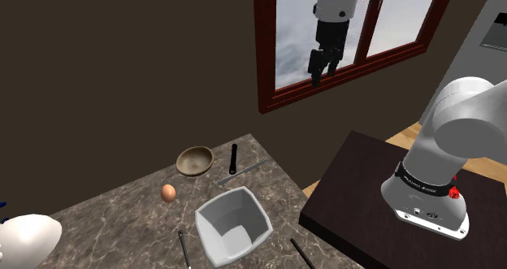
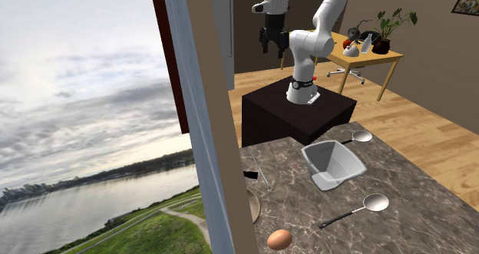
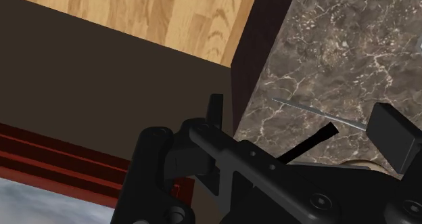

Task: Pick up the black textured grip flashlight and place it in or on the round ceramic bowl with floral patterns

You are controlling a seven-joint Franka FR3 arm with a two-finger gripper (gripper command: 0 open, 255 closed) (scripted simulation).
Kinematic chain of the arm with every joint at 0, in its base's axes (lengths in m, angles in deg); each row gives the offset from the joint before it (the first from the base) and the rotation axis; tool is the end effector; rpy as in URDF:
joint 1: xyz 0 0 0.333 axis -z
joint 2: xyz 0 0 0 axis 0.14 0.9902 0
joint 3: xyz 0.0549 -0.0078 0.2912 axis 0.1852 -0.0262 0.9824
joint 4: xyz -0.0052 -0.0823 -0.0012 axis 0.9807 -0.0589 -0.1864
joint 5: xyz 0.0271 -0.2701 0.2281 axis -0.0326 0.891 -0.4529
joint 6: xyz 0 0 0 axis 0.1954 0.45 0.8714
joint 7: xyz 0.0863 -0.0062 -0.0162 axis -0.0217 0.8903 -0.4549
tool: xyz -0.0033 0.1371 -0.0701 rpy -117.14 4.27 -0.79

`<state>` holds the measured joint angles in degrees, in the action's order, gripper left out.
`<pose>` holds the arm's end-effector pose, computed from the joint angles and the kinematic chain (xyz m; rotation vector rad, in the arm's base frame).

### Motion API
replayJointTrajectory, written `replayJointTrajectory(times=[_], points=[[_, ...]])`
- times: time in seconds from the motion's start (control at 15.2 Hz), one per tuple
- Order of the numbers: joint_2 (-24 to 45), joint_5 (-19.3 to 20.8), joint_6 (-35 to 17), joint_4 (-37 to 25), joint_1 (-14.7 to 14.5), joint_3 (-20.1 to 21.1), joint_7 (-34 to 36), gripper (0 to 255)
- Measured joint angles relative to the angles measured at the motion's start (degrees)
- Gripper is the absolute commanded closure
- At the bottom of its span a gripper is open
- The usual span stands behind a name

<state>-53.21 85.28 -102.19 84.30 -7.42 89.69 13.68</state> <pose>0.3008 0.0292 0.4510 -3.1116 0.1398 0.0246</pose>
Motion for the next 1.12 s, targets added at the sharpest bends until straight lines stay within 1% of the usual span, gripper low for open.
replayJointTrajectory(times=[0.4, 0.66, 0.86, 0.92, 1.12], points=[[9.3, -3.1, -12.0, 2.2, 0.2, 5.8, 10.1, 0], [17.8, -3.8, -19.8, 1.0, 0.9, 9.5, 17.2, 0], [24.8, -3.2, -25.4, -0.6, 1.7, 12.1, 22.7, 0], [28.1, -2.5, -27.5, -1.9, 2.2, 13.0, 24.8, 0], [34.9, -0.3, -32.6, -3.7, 3.0, 14.6, 30.8, 0]])
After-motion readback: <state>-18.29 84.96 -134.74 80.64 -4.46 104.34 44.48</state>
